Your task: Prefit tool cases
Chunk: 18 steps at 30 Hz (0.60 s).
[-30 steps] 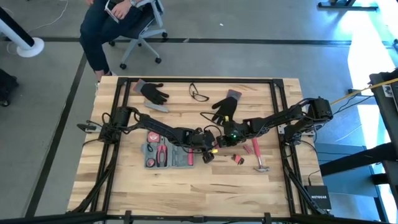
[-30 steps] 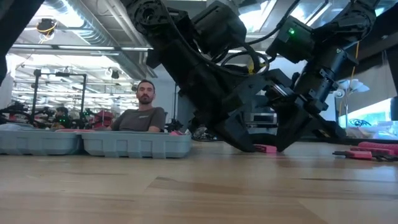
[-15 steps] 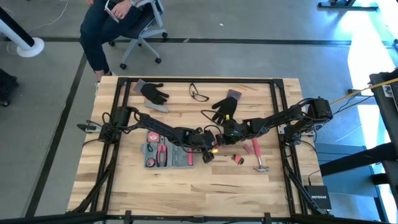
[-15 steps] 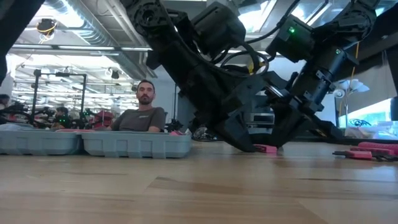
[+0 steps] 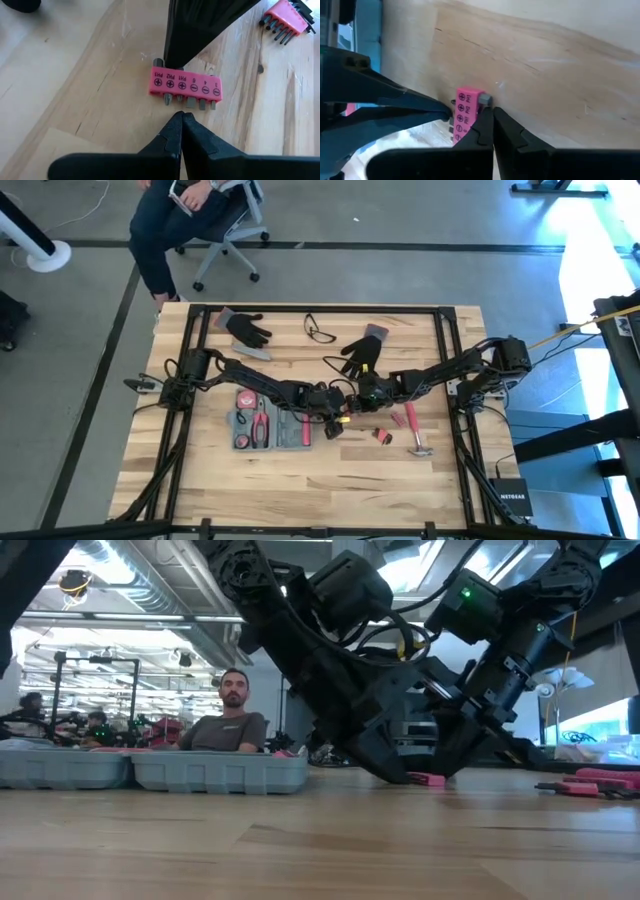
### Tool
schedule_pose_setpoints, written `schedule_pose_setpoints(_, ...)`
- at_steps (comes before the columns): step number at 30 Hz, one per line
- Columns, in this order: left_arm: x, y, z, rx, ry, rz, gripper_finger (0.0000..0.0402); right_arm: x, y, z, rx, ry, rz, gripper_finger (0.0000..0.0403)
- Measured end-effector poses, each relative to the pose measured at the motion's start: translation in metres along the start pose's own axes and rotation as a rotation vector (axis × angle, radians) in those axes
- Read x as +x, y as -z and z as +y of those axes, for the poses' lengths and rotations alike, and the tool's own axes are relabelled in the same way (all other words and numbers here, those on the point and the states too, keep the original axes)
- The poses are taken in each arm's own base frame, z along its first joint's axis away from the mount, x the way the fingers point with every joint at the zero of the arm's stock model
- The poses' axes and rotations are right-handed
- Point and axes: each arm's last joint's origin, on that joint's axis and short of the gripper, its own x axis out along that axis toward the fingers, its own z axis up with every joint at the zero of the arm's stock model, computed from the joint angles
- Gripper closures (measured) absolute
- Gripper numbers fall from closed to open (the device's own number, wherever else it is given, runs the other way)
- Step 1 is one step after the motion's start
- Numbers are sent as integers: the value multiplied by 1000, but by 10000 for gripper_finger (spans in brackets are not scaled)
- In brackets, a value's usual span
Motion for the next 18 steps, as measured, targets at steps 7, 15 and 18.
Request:
schedule_pose_setpoints(7, 0, 4, -4, 18, -2, -3, 401, 1, 0, 1, 18, -19, 4, 403)
schedule_pose_setpoints(15, 3, 5, 9, -18, 14, 0, 401, 1, 0, 3, 31, -39, 12, 403)
schedule_pose_setpoints(18, 3, 4, 10, -24, 21, -7, 401, 1, -1, 5, 45, -58, 11, 403)
